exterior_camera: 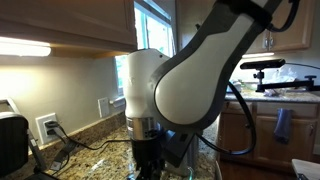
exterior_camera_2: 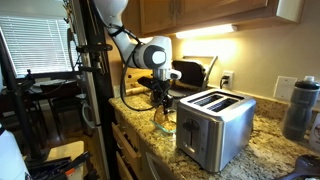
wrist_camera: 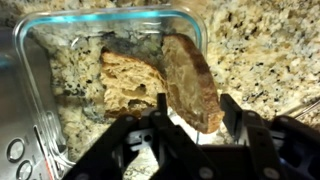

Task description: Put the slice of bread on the left side of the toaster and push the lever down

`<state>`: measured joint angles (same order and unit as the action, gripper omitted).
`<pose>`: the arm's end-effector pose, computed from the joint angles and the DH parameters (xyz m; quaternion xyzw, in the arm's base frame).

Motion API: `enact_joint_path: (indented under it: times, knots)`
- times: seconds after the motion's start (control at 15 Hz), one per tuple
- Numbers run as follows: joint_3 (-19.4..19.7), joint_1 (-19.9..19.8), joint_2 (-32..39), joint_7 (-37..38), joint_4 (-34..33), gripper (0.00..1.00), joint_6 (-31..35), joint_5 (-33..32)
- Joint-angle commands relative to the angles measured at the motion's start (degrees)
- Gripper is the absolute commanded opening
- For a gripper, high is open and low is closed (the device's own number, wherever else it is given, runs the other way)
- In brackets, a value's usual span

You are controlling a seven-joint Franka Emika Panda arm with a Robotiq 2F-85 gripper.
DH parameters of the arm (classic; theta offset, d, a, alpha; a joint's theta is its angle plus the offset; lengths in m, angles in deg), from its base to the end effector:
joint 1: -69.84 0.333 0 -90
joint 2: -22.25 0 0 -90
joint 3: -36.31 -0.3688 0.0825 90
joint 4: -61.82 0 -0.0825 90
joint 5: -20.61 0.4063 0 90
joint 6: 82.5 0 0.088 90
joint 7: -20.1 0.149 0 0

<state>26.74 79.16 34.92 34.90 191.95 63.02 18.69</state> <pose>0.5373 0.1839 0.2580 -0.9985 -0.0468 -0.0220 0.0154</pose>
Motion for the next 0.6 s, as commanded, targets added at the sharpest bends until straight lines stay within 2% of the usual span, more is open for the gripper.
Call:
enact_joint_path:
  times: [0.0, 0.2, 0.33, 0.53]
  knots:
    - [1.8, 1.0, -0.7, 0.9, -0.2, 0.26, 0.7, -1.4]
    - [2.2, 0.7, -1.0, 0.6, -0.1, 0.07, 0.2, -0.6]
    - [2.3, 0.5, -1.3, 0.5, 0.7, 0.04, -0.1, -0.1]
    - [2.5, 0.4, -1.8, 0.0, 1.3, 0.07, -0.6, -0.2]
